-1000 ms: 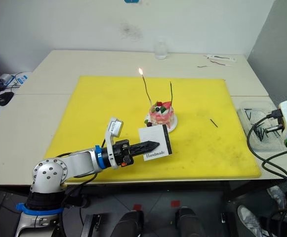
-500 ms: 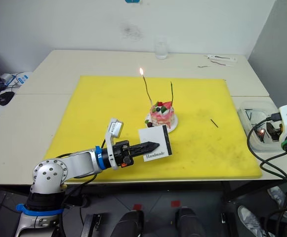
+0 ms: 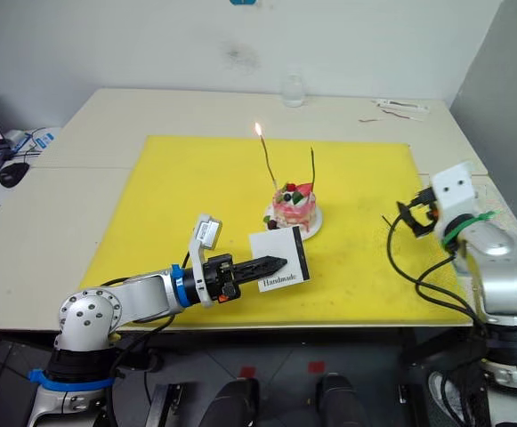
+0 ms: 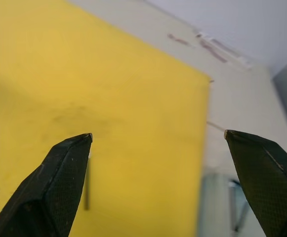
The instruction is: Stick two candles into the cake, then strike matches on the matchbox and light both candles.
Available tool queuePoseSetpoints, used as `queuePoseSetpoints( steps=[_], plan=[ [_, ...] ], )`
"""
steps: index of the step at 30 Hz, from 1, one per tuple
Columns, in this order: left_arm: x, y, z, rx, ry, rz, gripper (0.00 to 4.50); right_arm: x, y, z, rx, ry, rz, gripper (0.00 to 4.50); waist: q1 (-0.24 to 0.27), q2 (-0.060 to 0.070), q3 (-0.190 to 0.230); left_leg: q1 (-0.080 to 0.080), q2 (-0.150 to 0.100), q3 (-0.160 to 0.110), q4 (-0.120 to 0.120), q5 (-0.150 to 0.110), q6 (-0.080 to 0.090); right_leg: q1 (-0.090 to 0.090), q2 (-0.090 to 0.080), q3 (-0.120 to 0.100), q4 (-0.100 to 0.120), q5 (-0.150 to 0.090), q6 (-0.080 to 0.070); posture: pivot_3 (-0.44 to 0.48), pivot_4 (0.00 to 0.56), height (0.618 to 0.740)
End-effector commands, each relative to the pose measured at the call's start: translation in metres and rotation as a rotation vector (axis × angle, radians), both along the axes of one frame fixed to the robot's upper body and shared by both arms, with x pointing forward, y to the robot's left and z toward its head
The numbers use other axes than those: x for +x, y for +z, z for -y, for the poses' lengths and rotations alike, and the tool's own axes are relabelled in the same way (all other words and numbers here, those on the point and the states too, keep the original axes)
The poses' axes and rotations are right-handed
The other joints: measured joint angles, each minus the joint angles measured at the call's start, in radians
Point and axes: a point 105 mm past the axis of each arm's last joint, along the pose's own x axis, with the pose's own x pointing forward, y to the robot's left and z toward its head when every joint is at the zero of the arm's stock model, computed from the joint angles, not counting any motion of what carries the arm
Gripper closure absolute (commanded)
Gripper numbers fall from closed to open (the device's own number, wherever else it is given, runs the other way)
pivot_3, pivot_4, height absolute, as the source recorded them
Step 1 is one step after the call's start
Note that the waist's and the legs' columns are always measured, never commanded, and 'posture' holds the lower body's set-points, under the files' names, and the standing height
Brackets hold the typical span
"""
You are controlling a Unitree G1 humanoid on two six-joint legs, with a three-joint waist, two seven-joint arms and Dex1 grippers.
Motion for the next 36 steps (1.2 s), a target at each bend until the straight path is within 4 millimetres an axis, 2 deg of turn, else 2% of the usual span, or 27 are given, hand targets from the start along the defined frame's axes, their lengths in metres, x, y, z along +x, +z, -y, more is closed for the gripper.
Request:
queuePoseSetpoints(
  steps=[1, 3, 4, 8, 15, 23, 27, 33, 36],
  plan=[
    [-0.002, 0.01, 0.002, -0.018, -0.01, 0.042, 4.5, 0.007, -0.004, -0.01, 0.119, 0.039, -0.045, 0.02, 0.001, 0.0, 0.0, 0.0, 0.0, 0.0, 0.0, 0.0, 0.0, 0.0, 0.0, 0.0, 0.0, 0.0, 0.0, 0.0, 0.15, 0.74],
    [-0.001, 0.01, 0.001, -0.017, -0.005, 0.041, 4.5, 0.013, -0.008, -0.011, 0.187, 0.03, -0.07, 0.02, 0.0, 0.0, 0.0, 0.0, 0.0, 0.0, 0.0, 0.0, 0.0, 0.0, 0.0, 0.0, 0.0, 0.0, 0.0, 0.0, 0.15, 0.74],
    [-0.002, 0.011, 0.001, -0.017, -0.004, 0.042, 4.5, 0.015, -0.01, -0.01, 0.185, 0.023, -0.072, 0.18, 0.0, 0.0, 0.0, 0.0, 0.0, 0.0, 0.0, 0.0, 0.0, 0.0, 0.0, 0.0, 0.0, 0.0, 0.0, 0.0, 0.15, 0.74],
    [-0.003, 0.011, 0.0, -0.016, -0.004, 0.042, 4.5, 0.022, -0.019, -0.009, 0.161, 0.027, -0.097, 1.27, 0.0, 0.0, 0.0, 0.0, 0.0, 0.0, 0.0, 0.0, 0.0, 0.0, 0.0, 0.0, 0.0, 0.0, 0.0, 0.0, 0.15, 0.74],
    [-0.004, 0.011, 0.0, -0.016, -0.001, 0.041, 4.5, 0.026, -0.037, -0.009, 0.153, 0.037, -0.144, 1.27, -0.001, 0.0, 0.0, 0.0, 0.0, 0.0, 0.0, 0.0, 0.0, 0.0, 0.0, 0.0, 0.001, 0.0, 0.0, 0.0, 0.15, 0.74],
    [-0.005, 0.012, 0.0, -0.016, -0.004, 0.039, 4.5, 0.029, -0.046, -0.009, 0.205, 0.018, -0.163, 1.27, -0.001, 0.0, 0.0, 0.001, 0.0, 0.0, 0.003, 0.0, 0.0, 0.002, 0.0, 0.0, 0.001, 0.001, 0.001, 0.0, 0.15, 0.74],
    [-0.003, 0.013, 0.001, -0.026, 0.001, 0.037, 4.5, 0.03, -0.048, -0.01, 0.257, 0.015, -0.163, 2.19, -0.001, 0.0, 0.0, 0.002, 0.0, -0.001, 0.004, 0.0, 0.0, 0.003, 0.001, 0.0, 0.001, 0.001, 0.001, 0.0, 0.15, 0.74],
    [-0.003, 0.014, 0.001, -0.033, 0.002, 0.036, 4.5, 0.03, -0.047, -0.013, 0.294, 0.025, -0.15, 4.34, -0.001, 0.0, 0.0, 0.002, 0.0, -0.001, 0.004, 0.0, 0.0, 0.004, 0.001, 0.0, 0.001, 0.001, 0.001, 0.0, 0.15, 0.74],
    [-0.002, 0.015, 0.002, -0.037, 0.002, 0.034, 4.5, 0.028, -0.043, -0.012, 0.315, 0.032, -0.14, 4.46, -0.001, 0.0, 0.0, 0.002, 0.0, -0.001, 0.004, 0.0, 0.0, 0.004, 0.001, 0.0, 0.001, 0.001, 0.001, 0.0, 0.15, 0.74]
  ],
)
